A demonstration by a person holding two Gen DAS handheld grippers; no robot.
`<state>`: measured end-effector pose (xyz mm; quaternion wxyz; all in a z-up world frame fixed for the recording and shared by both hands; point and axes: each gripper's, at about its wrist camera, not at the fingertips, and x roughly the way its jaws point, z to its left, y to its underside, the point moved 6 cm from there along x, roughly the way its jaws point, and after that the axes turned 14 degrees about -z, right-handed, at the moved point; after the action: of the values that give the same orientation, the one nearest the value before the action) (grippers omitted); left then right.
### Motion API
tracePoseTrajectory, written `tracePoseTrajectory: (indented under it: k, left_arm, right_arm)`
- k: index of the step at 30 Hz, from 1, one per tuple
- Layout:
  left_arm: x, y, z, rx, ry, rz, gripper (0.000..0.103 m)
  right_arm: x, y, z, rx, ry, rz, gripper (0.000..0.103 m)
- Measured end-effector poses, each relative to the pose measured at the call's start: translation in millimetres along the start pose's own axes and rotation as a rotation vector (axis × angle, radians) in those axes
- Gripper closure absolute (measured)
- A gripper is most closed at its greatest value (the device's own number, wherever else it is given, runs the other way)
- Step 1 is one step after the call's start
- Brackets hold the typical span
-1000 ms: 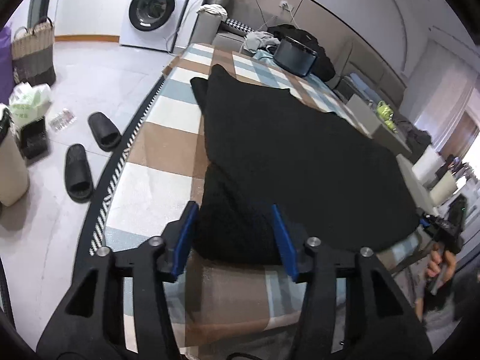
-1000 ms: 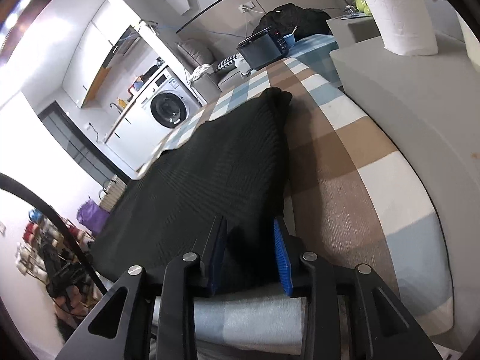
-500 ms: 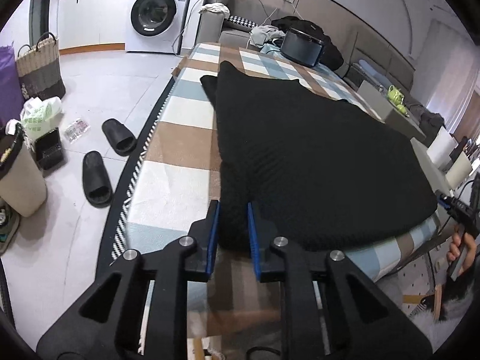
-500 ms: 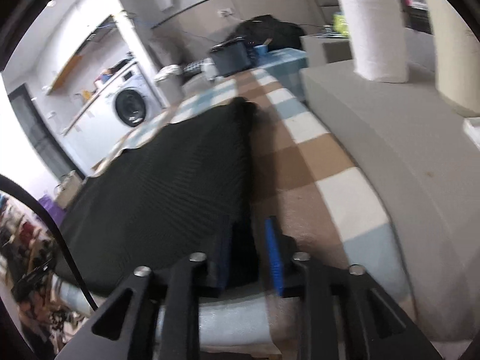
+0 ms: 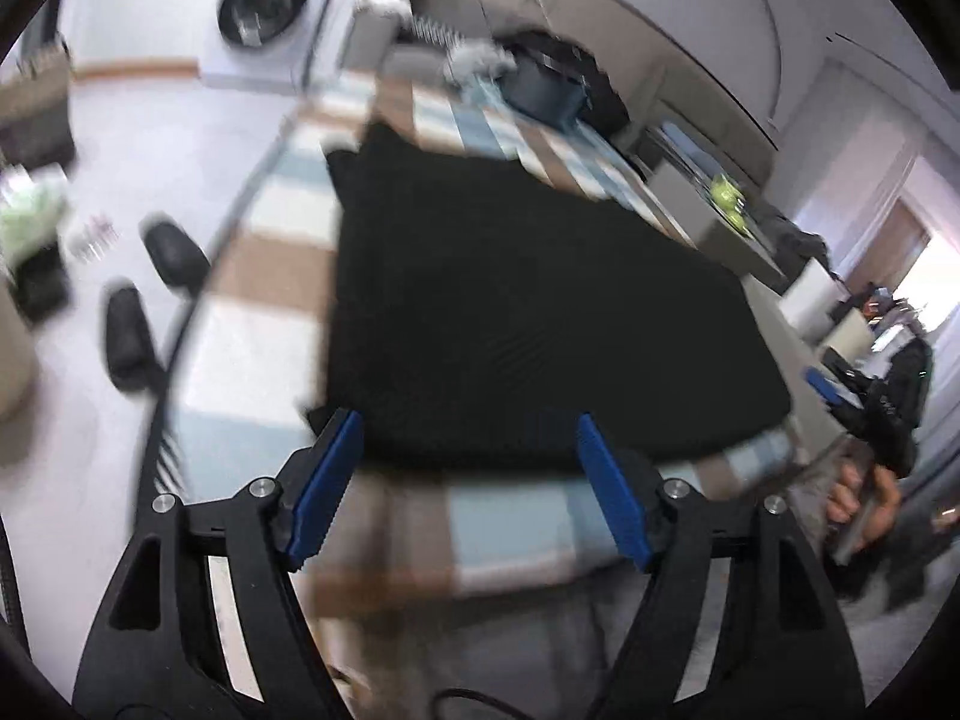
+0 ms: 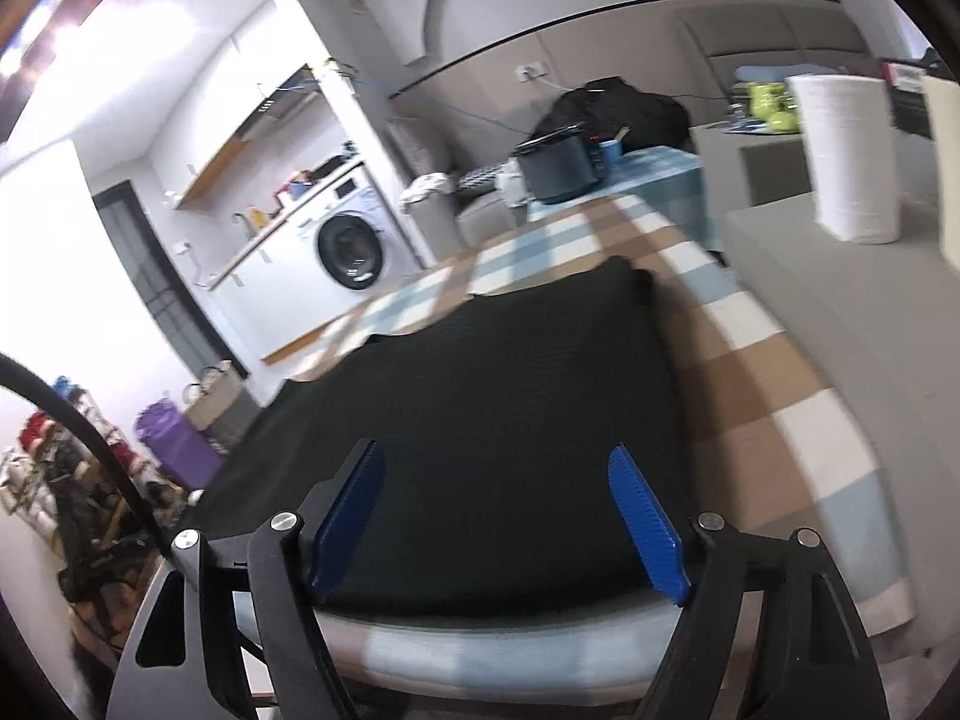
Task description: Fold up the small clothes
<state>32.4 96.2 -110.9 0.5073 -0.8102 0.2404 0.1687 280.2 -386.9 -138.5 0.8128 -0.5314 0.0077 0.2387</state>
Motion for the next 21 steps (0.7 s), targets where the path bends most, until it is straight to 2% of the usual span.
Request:
tracePoseTrajectory:
  k: [2,4,5,9,12,15,17,21]
  left_arm:
    - [10,7,4,-0.054,-0.001,0.034,0.032]
    - [15,9,10,-0.131,0.006,0.025,0.032]
    - [16,9,16,-0.195,0.010,0.011,0.032]
    - [17,9,29,-0.346,0.027,-0.055,0.032]
    - [18,10,27,-0.334,0.005,-0.066,0.032]
    - [20,15,15,-0.248,0.002,-0.008,0.032]
    - [22,16,13,-0.243,0.008,0.025,0.032]
    - [25,13,20,-0.355,0.032,0.039,0.032]
  right_arm:
    - [5,7,10,-0.001,-0.018,0.014,0.024]
    - [10,14,18,-0.004,-0.029,0.028,0.024]
    - [13,17,22,-0.009,-0.032,0.038,0.024]
    - [19,26,32,-0.025,-0.038,0.061,0.023]
    - [27,30,33,-0.006,-0.054,0.079,0.023]
    - [28,33,35,-0.009,-0.053,0.090,0.023]
    - [28,34,37,-0.022,-0.056,0.091,0.023]
    - [31,37,38,-0.016,-0.058,0.108,0.021]
